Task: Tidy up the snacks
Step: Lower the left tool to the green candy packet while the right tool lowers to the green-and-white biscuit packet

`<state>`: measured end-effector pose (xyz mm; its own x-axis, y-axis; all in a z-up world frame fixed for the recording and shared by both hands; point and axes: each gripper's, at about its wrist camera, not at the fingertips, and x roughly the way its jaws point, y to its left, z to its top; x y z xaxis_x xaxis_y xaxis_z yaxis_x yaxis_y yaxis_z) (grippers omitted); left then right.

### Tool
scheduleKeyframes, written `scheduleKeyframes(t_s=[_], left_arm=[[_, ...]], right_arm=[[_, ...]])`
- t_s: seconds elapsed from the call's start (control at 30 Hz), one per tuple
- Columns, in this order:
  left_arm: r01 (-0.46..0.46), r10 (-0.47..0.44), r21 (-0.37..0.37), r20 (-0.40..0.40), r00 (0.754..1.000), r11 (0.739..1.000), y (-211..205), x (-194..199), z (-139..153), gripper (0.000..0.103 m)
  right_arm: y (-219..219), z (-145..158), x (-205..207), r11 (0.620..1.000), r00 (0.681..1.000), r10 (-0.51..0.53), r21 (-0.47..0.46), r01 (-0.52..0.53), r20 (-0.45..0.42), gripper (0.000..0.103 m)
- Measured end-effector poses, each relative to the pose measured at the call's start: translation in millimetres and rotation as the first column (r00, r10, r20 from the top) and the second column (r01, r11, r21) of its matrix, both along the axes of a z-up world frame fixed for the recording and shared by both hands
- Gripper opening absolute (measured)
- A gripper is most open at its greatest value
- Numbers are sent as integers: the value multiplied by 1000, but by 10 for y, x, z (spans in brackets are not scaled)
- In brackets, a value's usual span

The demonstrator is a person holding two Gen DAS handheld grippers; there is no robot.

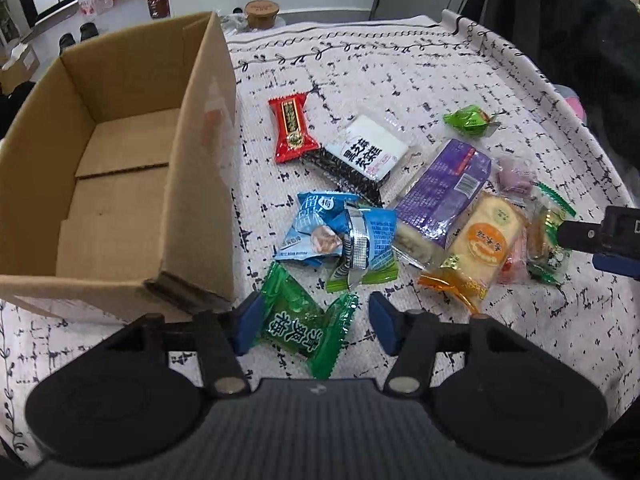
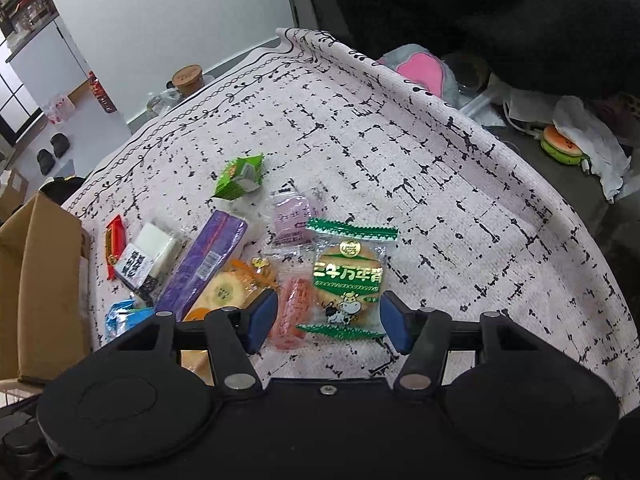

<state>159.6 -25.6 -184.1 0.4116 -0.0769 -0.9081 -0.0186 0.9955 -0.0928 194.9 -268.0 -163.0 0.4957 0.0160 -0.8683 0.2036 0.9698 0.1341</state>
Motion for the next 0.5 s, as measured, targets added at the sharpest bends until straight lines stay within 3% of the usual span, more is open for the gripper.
scheduleKeyframes(t_s=[0.07, 0.27, 0.5], left_arm=[[-14, 14, 14, -21, 1000, 1000, -12, 24, -42, 40], [-64, 64, -12, -24, 998, 998, -1, 28, -4, 33], [-83, 83, -55, -1, 997, 995, -52, -55, 140, 31]], right_arm=[[-9, -38, 30, 1000, 1000, -3, -7, 3, -8, 56], [5, -115, 96, 1000, 1000, -2, -16, 2, -24, 56], [62, -168, 186, 999, 999, 25, -45, -26, -25, 57]])
